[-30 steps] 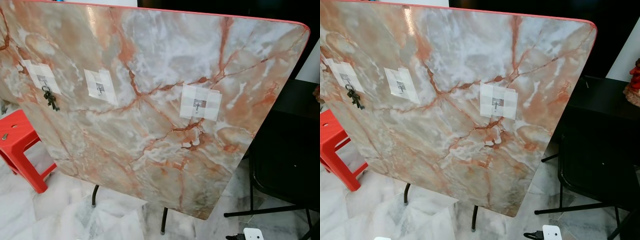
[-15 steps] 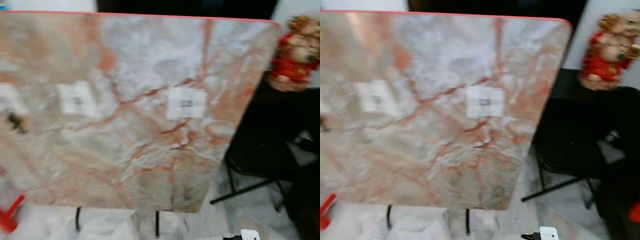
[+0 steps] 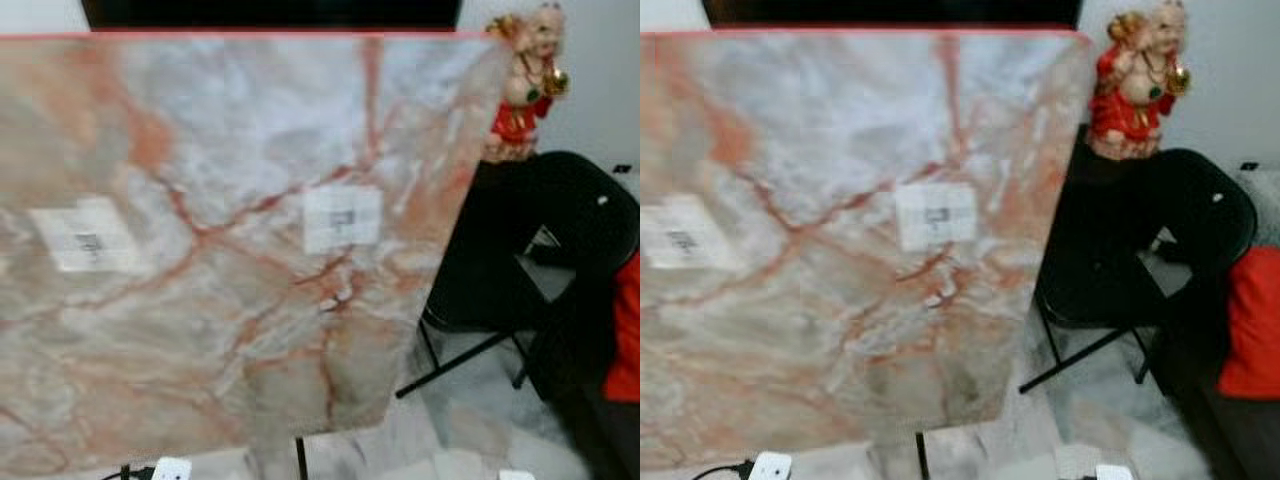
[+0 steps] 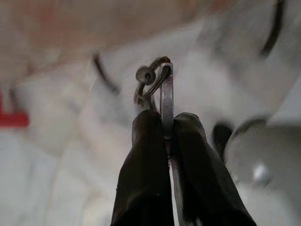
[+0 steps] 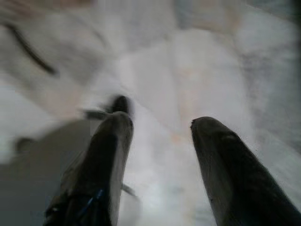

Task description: Hang keys on a hook

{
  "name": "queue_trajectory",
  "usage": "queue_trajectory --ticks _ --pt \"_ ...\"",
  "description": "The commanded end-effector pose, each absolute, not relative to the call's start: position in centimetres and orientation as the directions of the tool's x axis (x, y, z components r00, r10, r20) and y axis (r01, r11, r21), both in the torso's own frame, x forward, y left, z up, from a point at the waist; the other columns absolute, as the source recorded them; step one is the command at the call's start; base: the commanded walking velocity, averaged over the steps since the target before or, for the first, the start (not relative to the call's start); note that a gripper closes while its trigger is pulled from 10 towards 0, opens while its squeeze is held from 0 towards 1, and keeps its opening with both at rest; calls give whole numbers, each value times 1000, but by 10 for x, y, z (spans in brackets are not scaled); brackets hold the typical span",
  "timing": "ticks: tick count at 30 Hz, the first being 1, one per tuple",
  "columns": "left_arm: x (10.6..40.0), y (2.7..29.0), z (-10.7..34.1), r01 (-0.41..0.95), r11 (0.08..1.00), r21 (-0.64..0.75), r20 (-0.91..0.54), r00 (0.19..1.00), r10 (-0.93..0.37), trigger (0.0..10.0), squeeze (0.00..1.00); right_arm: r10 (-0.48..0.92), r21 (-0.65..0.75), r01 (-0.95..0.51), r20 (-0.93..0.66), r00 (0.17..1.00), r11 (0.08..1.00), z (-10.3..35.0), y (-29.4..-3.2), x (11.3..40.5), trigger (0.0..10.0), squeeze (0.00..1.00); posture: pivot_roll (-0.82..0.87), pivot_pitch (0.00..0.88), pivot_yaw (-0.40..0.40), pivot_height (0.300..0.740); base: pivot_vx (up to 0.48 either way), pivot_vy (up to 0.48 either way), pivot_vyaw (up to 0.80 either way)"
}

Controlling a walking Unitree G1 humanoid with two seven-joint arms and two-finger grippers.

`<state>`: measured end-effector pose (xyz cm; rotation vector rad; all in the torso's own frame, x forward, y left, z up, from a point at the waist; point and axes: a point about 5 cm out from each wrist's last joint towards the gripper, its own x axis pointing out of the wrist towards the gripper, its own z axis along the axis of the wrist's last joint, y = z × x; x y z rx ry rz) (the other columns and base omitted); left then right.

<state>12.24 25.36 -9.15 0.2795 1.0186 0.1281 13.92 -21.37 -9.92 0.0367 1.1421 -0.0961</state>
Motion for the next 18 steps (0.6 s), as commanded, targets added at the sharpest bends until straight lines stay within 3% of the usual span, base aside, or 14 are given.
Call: queue_trajectory --ticks 1,12,18 --pt "121 245 -95 37 962 272 -832 511 215 10000 0 -93 -51 111 -905 415 992 -97 -227 138 10000 0 37 0 -27 740 0 0 0" --pt "120 246 -95 42 963 268 -838 503 211 10000 0 -91 -47 114 -905 416 992 -97 -226 137 10000 0 36 0 -21 740 0 0 0" --pt "119 246 -95 47 963 267 -844 494 210 10000 0 -88 -45 112 -904 418 993 -97 -225 137 10000 0 35 0 -18 740 0 291 0"
